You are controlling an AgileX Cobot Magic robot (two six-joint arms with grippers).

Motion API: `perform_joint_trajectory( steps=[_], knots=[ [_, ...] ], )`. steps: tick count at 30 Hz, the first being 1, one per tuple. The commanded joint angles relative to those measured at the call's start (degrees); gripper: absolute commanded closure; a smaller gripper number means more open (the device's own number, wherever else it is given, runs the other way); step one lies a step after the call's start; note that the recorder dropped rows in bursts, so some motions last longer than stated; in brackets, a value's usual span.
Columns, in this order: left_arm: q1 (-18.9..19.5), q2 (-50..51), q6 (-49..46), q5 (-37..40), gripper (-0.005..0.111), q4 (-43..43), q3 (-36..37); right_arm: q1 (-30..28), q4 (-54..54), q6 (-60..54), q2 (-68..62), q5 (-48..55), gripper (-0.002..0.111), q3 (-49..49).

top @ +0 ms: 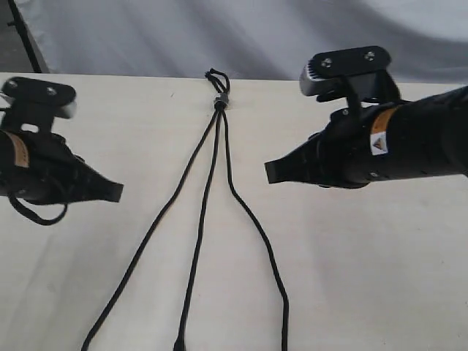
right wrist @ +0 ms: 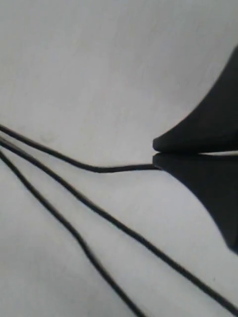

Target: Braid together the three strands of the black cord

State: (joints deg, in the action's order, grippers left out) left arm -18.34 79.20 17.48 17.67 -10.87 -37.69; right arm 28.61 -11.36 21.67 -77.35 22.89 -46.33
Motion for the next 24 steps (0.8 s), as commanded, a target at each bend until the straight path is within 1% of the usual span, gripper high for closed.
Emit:
perform_joint_trajectory(
  steps=[1, 2, 3, 4, 5, 6, 8, 9, 11, 13, 18, 20, 24],
  knots=[
    [-7.58, 6.85, -0.28, 0.94, 0.093, 3.38, -0.73, -1.92, -9.0, 2.98, -8.06, 5.25, 0.109, -4.75],
    [-8.78, 7.53, -0.28, 0.94, 0.088, 3.96, -0.73, -2.95, -10.56, 3.76, -9.33, 5.5, 0.109, -4.94],
    [-11.6, 8.9, -0.28, 0.94, 0.078, 4.06, -0.99, -6.24, -13.25, 4.91, -11.5, 5.48, 0.109, -5.1],
    [-13.37, 9.64, -0.15, 1.05, 0.072, 4.06, -1.51, -9.27, -13.25, 4.91, -12.94, 5.48, 0.109, -5.1],
    [-14.19, 10.03, -0.15, 1.16, 0.069, 4.06, -1.93, -10.78, -13.25, 4.81, -13.83, 5.48, 0.109, -5.1],
    [-15.17, 10.21, 0.26, 1.16, 0.066, 4.06, -2.6, -12.3, -13.25, 4.81, -14.44, 4.97, 0.109, -4.83],
    [-17.41, 10.95, 1.0, 1.4, 0.065, 4.95, -4.49, -17.07, -13.25, 4.81, -15.78, 0.47, 0.109, -4.16],
    [-18.5, 11.8, 1.0, 2.35, 0.065, 6.37, -6.23, -19.29, -13.25, 4.81, -16.46, -2.01, 0.109, -4.19],
    [-20.05, 14.51, 1.0, 4.42, 0.065, 7.07, -9.3, -22.66, -13.25, 4.81, -16.72, -3.67, 0.109, -4.3],
    [-20.65, 19.04, 1.0, 5.44, 0.065, 8.22, -12.52, -23.87, -13.12, 4.81, -16.61, -4.75, 0.109, -4.3],
    [-20.65, 26.43, 1.0, 7.89, 0.065, 10.28, -18.48, -23.49, -13.12, 4.81, -16.61, -5.03, 0.109, -4.3],
    [-20.95, 28.31, 0.85, 9.24, 0.065, 11.61, -19.96, -23.2, -13.12, 4.44, -16.61, -5.47, 0.109, -4.3],
    [-22.31, 31.76, 0.76, 12.14, 0.065, 10.42, -22.75, -23.05, -13.01, 4.42, -16.61, -6.17, 0.109, -4.3]
  ],
)
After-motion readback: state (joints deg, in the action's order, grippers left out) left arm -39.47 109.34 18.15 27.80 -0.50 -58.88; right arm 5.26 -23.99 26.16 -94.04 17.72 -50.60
